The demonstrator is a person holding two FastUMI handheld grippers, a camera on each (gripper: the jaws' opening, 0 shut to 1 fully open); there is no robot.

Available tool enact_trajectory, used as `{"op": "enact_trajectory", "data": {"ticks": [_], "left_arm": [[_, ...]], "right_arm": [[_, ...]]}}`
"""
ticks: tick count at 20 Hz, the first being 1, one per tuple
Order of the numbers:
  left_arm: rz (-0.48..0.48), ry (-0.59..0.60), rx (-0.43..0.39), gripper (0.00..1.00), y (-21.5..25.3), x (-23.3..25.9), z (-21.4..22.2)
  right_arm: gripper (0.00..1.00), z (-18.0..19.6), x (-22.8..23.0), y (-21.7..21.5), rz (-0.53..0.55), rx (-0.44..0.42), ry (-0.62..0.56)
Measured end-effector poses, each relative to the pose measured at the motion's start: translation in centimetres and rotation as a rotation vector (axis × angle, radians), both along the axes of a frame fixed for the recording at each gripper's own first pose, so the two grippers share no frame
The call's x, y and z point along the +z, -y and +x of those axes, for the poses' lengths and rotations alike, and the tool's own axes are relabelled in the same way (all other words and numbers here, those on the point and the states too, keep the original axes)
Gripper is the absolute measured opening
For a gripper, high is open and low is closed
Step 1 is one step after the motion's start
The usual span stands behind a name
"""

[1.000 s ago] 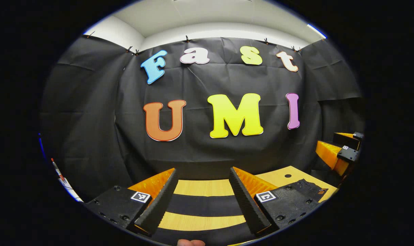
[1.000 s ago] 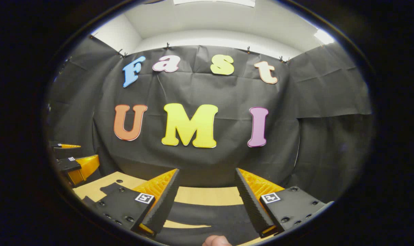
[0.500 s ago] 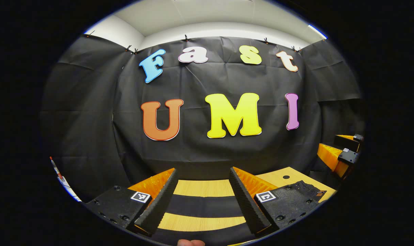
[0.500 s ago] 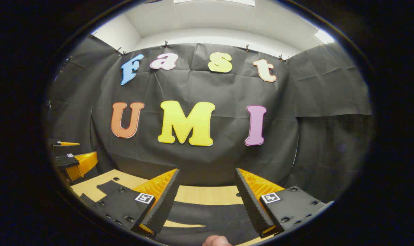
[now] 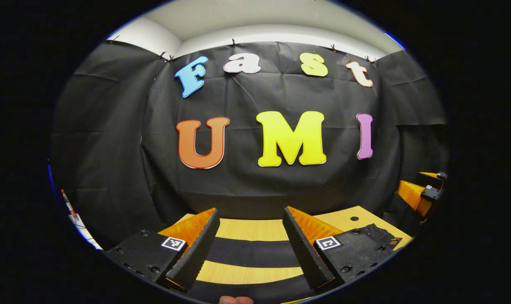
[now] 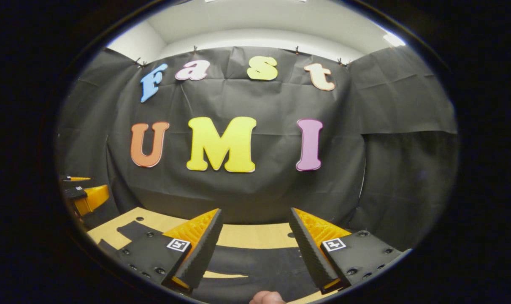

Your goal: Grasp the waist and the cuffs of the jeans and fold them to make the two legs overlap; first hold the waist and fold one-third of the jeans toward the cuffs, then hold the cuffs and fold the remaining one-third in the same direction to finish folding.

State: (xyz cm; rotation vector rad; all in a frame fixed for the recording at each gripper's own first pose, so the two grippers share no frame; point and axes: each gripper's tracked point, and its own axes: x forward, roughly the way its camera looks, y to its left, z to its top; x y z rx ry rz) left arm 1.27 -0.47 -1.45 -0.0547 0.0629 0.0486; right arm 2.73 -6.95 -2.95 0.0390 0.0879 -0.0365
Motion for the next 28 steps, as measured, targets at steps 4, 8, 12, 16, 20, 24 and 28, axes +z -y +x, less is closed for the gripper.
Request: {"op": "enact_trajectory", "data": {"ticks": [4,8,12,16,20,24,28], "left_arm": [[-0.120,-0.096,0.099,0.96,-2.7,-3.2,-0.5],[-0.247,-0.215,0.208,0.96,-5.9,-6.9,-3.7],[-0.533,-0.387,0.366,0.98,-9.6,-13.7,-9.0],[-0.913,-0.478,0.550,0.99,-13.7,-21.1,-14.3],[-1.214,-0.536,0.640,0.99,-15.4,-26.6,-16.7],[-1.277,-0.619,0.701,0.99,-16.6,-29.7,-17.7],[-1.328,-0.650,0.703,1.00,-17.3,-31.3,-17.2]], "right_arm": [[0.98,1.3,-2.8,4.9,0.070,-0.006,-0.070],[0.96,0.9,-6.9,9.1,0.150,0.041,-0.202],[0.96,0.3,-12.7,13.0,0.388,0.000,-0.405],[0.99,-1.6,-18.2,15.6,0.565,-0.075,-0.556],[0.94,-2.9,-22.8,14.0,0.646,-0.110,-0.672],[0.98,-3.7,-25.0,13.8,0.687,-0.171,-0.727],[0.92,-3.6,-26.1,13.4,0.696,-0.218,-0.743]]}}
